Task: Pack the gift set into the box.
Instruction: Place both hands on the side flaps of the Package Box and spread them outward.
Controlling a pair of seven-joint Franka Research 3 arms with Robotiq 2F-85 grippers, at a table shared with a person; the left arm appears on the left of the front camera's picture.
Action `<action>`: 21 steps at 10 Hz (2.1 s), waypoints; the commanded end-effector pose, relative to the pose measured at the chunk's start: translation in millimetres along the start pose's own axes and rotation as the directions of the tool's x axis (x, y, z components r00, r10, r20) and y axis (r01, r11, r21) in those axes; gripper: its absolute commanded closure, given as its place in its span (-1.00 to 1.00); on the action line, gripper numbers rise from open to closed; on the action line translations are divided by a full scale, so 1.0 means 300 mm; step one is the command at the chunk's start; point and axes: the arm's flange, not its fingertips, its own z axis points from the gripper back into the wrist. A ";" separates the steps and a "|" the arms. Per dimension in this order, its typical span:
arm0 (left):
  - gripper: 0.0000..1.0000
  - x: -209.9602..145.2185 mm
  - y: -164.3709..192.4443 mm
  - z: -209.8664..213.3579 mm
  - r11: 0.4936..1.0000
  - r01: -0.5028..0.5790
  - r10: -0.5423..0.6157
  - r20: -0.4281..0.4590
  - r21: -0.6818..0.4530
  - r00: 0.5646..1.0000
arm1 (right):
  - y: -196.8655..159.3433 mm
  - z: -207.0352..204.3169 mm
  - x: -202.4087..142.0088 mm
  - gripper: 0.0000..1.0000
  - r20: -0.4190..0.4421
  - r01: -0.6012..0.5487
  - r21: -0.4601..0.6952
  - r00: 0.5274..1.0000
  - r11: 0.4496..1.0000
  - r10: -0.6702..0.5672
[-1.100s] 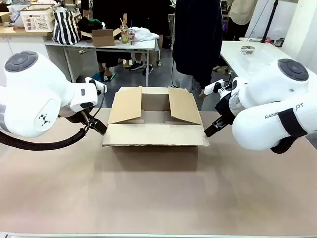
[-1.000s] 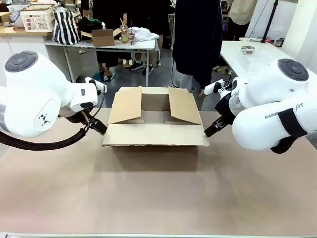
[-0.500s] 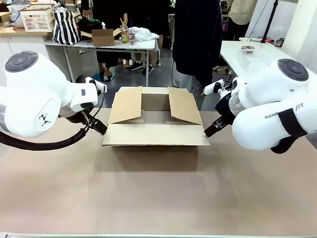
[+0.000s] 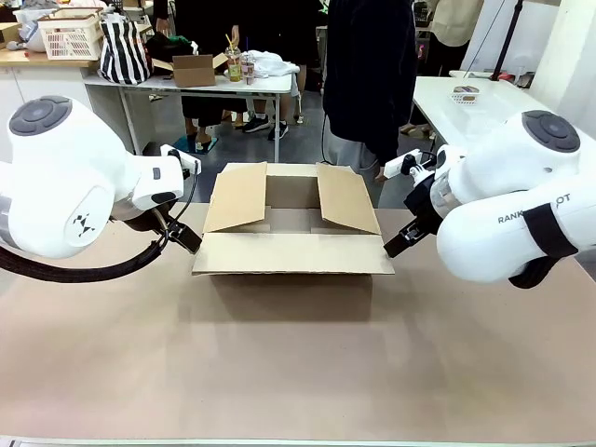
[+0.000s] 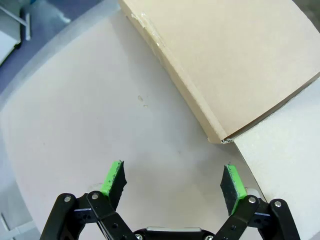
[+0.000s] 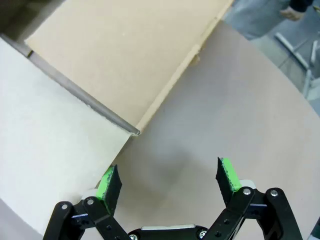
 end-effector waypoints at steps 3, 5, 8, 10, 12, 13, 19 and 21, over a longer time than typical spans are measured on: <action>-1.00 0.000 0.001 0.000 1.000 -0.001 0.001 0.000 0.000 1.000 | 0.001 0.000 0.001 -1.00 0.001 0.000 0.000 1.000 1.000 0.000; -1.00 0.000 0.001 0.000 1.000 -0.001 0.001 0.000 0.000 1.000 | 0.001 0.000 0.001 -1.00 0.001 0.000 0.000 1.000 1.000 0.000; -1.00 0.000 0.003 0.099 0.999 0.039 -0.041 -0.039 -0.033 0.998 | -0.015 0.110 0.002 -1.00 -0.052 0.045 0.086 0.998 0.995 -0.040; -1.00 -0.031 0.032 0.342 0.993 0.042 -0.040 0.012 -0.107 0.999 | -0.013 0.391 -0.034 -1.00 -0.070 0.044 -0.040 0.996 0.998 -0.047; -1.00 -0.091 0.035 0.547 0.973 0.097 -0.052 0.207 -0.209 0.977 | 0.036 0.586 -0.100 -1.00 -0.027 0.006 -0.151 1.000 0.988 -0.011; -1.00 -0.112 0.014 0.589 0.981 0.105 -0.060 0.262 -0.161 0.963 | 0.075 0.626 -0.129 -1.00 0.030 -0.042 -0.142 0.998 0.989 0.047; -1.00 0.038 0.056 0.549 0.811 0.101 -0.011 0.157 -0.576 0.988 | -0.056 0.565 0.091 -1.00 -0.057 0.359 0.674 0.896 0.646 -0.440; -1.00 -0.025 0.150 0.531 0.659 0.068 0.067 0.149 -0.749 0.987 | -0.114 0.555 0.059 -1.00 -0.182 0.431 0.843 0.792 0.322 -0.583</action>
